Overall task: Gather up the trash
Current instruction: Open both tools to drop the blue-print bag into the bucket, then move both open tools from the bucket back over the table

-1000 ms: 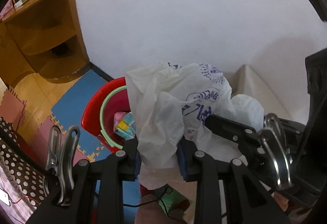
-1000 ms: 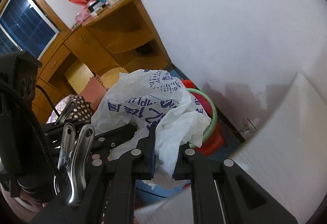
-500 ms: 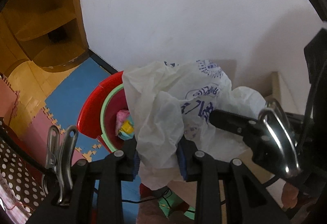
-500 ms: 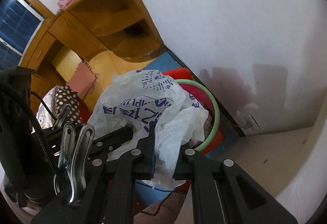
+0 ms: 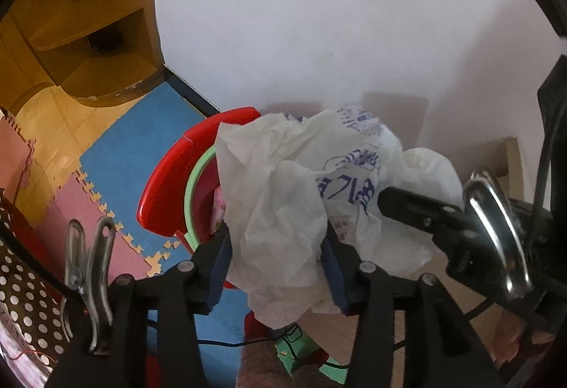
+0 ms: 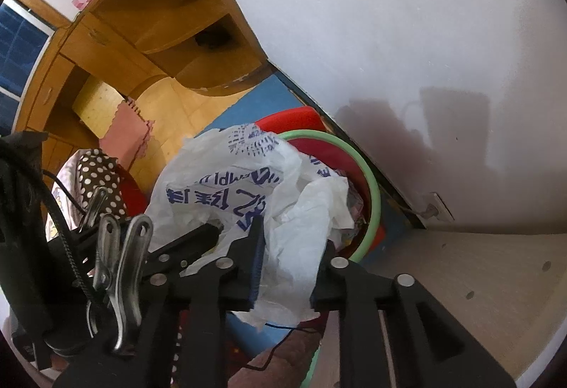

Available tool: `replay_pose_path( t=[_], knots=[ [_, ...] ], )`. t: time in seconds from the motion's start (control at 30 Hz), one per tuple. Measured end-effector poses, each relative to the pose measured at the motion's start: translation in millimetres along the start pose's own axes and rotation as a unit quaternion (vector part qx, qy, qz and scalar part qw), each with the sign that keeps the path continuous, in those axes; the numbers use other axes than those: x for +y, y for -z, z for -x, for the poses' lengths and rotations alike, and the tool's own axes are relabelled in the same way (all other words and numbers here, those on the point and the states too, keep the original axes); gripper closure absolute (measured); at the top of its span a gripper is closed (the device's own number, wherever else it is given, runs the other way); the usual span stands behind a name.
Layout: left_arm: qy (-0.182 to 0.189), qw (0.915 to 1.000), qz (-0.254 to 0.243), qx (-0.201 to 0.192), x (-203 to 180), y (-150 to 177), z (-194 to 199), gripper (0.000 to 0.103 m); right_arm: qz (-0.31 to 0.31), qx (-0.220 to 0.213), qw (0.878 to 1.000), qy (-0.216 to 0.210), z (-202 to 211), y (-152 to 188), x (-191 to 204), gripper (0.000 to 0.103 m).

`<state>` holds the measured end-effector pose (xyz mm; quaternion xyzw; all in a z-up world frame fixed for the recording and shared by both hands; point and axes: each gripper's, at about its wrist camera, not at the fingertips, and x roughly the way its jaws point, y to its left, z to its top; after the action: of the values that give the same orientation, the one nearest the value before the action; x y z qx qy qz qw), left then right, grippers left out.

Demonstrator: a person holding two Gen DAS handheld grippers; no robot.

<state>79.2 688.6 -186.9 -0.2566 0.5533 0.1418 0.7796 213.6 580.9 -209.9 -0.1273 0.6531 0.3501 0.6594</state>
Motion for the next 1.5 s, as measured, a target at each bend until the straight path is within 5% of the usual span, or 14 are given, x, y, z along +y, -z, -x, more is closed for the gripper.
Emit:
replay_pose_path(
  t=[0.2, 0.9, 1.5],
  knots=[
    [0.004, 1.0, -0.005, 0.005, -2, -3, -2, 0.041, -0.009, -0.008, 1.0, 0.011, -2, -4, -4, 0.077],
    [-0.008, 0.9998, -0.015, -0.005, -5, -5, 3, 0.04, -0.031, -0.039, 0.999, -0.009, 20, -3, -9, 0.071],
    [-0.012, 0.9992, -0.02, -0.033, -30, 58, 66, 0.04, -0.025, -0.099, 0.994, -0.044, 87, 71, 17, 0.071]
  ],
)
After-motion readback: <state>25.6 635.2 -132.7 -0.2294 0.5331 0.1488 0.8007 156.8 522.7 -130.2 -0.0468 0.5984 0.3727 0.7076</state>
